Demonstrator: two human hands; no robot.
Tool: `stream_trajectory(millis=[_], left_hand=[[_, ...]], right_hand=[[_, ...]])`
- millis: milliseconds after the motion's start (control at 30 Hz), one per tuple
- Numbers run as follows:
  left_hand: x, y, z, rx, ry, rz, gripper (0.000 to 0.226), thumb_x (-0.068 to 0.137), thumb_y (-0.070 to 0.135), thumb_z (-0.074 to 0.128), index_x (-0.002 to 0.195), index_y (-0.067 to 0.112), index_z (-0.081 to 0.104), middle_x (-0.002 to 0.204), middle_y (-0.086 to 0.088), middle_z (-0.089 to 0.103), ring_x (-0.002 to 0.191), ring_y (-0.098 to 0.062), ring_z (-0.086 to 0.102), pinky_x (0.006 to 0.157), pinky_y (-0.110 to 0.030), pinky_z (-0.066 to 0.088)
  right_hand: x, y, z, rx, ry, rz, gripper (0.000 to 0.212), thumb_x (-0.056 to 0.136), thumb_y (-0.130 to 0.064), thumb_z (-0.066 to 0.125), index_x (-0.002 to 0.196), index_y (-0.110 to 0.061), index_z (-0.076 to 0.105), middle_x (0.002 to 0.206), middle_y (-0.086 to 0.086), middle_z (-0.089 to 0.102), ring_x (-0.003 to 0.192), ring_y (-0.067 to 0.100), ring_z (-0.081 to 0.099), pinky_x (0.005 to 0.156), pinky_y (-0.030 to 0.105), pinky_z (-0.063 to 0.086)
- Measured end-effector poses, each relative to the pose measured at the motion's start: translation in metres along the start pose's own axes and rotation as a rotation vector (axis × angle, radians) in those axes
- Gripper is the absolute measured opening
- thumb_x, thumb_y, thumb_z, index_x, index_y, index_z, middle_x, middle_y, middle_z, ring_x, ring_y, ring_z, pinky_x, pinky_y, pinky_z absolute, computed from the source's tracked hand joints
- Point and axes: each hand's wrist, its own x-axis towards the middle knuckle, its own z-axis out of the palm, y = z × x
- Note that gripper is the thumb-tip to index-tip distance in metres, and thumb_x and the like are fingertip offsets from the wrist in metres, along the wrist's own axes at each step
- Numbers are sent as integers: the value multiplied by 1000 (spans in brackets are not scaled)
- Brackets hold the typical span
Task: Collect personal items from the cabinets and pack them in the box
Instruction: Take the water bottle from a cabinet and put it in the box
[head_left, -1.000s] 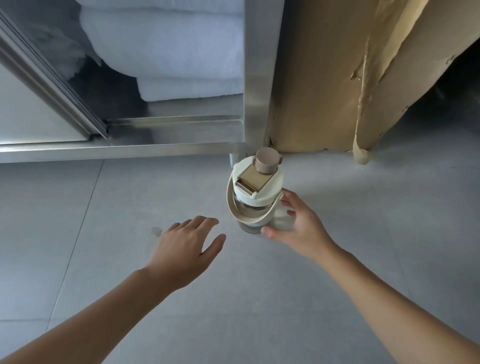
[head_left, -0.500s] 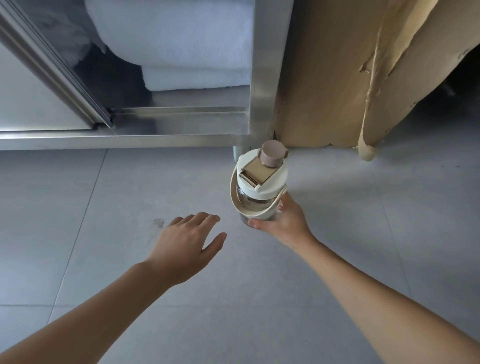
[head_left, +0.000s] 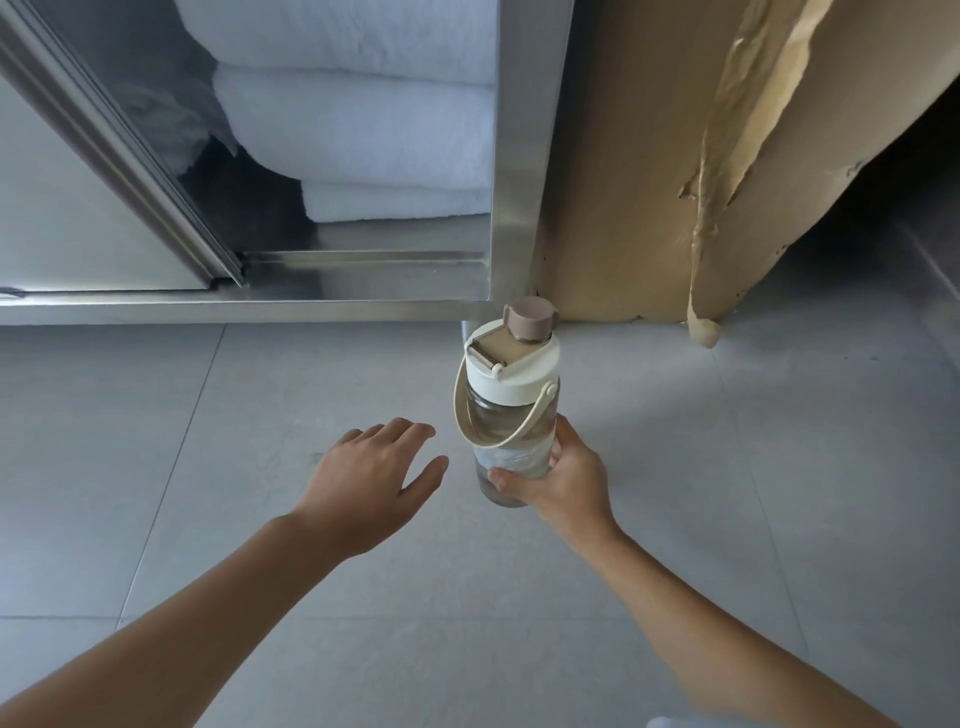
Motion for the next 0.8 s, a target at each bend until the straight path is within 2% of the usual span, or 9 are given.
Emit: stream_trajectory(millis=[167, 267, 400, 600, 733, 800], left_hand=[[-4, -4, -23, -6, 16, -30, 52, 97, 58, 29, 124, 25, 57, 120, 9, 65, 100, -17, 64, 83, -32, 46], [-11, -9, -55, -14, 51, -76, 45, 98, 53, 38, 125, 24, 57, 122, 7, 65, 103, -19, 63, 84, -33, 45], [-32, -1, -118, -55, 85, -146, 43, 97, 52, 41, 125, 24, 58, 120, 7, 65, 101, -22, 63, 81, -32, 42], [-84, 38, -232, -91, 58, -181, 42, 97, 51, 42, 124, 24, 59, 119, 7, 65, 100, -22, 63, 79, -31, 42], [-120, 67, -328, -66, 25, -139, 51, 96, 56, 32, 122, 22, 60, 116, 7, 66, 99, -20, 63, 83, -33, 46], [-137, 81, -386, -43, 26, -110, 57, 94, 58, 28, 121, 20, 61, 115, 5, 67, 98, -22, 64, 83, -35, 48]], right_hand=[[2, -46, -13, 78, 0, -24, 71, 52, -59, 90, 114, -41, 61, 101, -24, 75, 98, 4, 72, 86, 42, 60], [0, -86, -28, 87, -14, -59, 72, 53, -57, 90, 117, -40, 62, 103, -23, 75, 101, 5, 72, 89, 44, 59], [-19, -151, -59, 60, -45, -76, 71, 53, -54, 91, 115, -45, 59, 104, -25, 74, 101, 2, 71, 89, 41, 59], [-79, -265, -118, 36, -88, -66, 65, 53, -54, 90, 110, -51, 58, 104, -28, 73, 100, -2, 69, 84, 26, 57], [-120, -356, -162, 43, -102, -48, 64, 53, -54, 89, 110, -47, 60, 103, -25, 73, 100, -1, 68, 81, 18, 55], [-139, -411, -187, 50, -103, -62, 63, 54, -53, 89, 110, -53, 59, 104, -27, 73, 101, -4, 67, 78, 11, 52]])
